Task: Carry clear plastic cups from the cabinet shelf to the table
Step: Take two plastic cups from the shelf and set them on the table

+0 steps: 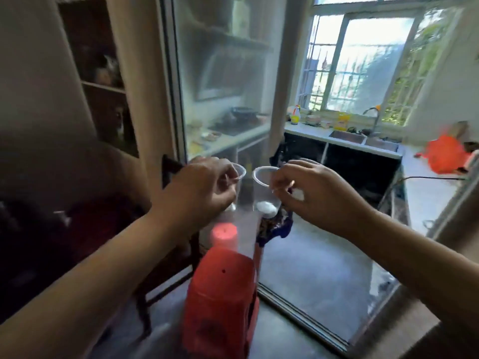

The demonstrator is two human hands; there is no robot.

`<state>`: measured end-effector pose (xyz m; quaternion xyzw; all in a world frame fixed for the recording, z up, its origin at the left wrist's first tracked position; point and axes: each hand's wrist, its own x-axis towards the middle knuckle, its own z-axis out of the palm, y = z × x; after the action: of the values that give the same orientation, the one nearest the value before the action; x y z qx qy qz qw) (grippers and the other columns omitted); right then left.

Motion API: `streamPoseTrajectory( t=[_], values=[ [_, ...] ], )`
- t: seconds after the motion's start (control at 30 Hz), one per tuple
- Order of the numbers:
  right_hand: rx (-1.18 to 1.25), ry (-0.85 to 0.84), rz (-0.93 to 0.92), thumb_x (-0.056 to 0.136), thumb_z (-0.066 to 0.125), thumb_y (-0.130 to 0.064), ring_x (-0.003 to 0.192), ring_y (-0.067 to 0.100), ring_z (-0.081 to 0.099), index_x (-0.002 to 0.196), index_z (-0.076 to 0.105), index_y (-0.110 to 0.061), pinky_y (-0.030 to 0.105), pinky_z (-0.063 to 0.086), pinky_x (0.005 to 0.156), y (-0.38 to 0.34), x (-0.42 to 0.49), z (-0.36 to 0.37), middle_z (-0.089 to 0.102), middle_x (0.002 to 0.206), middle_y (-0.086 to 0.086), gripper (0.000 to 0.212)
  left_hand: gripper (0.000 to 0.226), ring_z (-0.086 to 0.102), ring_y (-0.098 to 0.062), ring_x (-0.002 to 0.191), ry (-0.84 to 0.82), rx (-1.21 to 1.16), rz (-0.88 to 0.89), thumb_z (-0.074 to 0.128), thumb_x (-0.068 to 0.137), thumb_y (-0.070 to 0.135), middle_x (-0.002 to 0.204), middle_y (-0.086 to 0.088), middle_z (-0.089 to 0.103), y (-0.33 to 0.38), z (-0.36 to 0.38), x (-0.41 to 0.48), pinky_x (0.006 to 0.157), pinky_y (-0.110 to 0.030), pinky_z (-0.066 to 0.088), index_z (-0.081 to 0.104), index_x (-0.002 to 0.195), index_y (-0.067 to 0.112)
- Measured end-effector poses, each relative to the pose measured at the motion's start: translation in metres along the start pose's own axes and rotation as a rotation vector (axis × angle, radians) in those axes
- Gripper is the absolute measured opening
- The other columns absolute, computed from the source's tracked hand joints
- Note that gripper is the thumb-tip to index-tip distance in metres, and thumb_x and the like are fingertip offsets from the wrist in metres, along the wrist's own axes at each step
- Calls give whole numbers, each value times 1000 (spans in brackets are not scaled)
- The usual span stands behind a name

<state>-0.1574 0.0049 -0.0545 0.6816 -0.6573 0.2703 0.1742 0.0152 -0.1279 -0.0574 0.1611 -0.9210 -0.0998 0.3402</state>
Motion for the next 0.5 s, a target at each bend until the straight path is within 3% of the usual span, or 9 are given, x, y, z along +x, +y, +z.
streamPoseTrajectory(
  t=[0.17, 0.3, 0.5],
  values=[
    [167, -54, -166, 85, 59, -29, 86, 7, 54, 88, 57, -29, 27, 45, 75, -92, 82, 101, 55, 84, -17, 3, 8, 43, -5, 75, 32, 120, -240, 61, 79, 16, 71, 22, 47, -91, -87, -85, 68, -6, 33, 63, 86, 19],
    [285, -63, -279, 83, 60, -22, 86, -1, 44, 92, 59, -29, 25, 43, 75, -158, 128, 158, 51, 86, -21, 11, 8, 45, 3, 81, 34, 198, -395, 59, 80, 21, 74, 23, 51, -142, -136, -135, 64, -9, 32, 61, 85, 27],
    [344, -162, -410, 85, 57, -24, 89, 0, 45, 97, 61, -25, 18, 35, 72, -214, 178, 219, 52, 89, -20, 13, 7, 46, 4, 86, 109, 254, -559, 60, 83, 22, 81, 27, 51, -204, -172, -180, 68, -10, 33, 63, 87, 27]
  ],
)
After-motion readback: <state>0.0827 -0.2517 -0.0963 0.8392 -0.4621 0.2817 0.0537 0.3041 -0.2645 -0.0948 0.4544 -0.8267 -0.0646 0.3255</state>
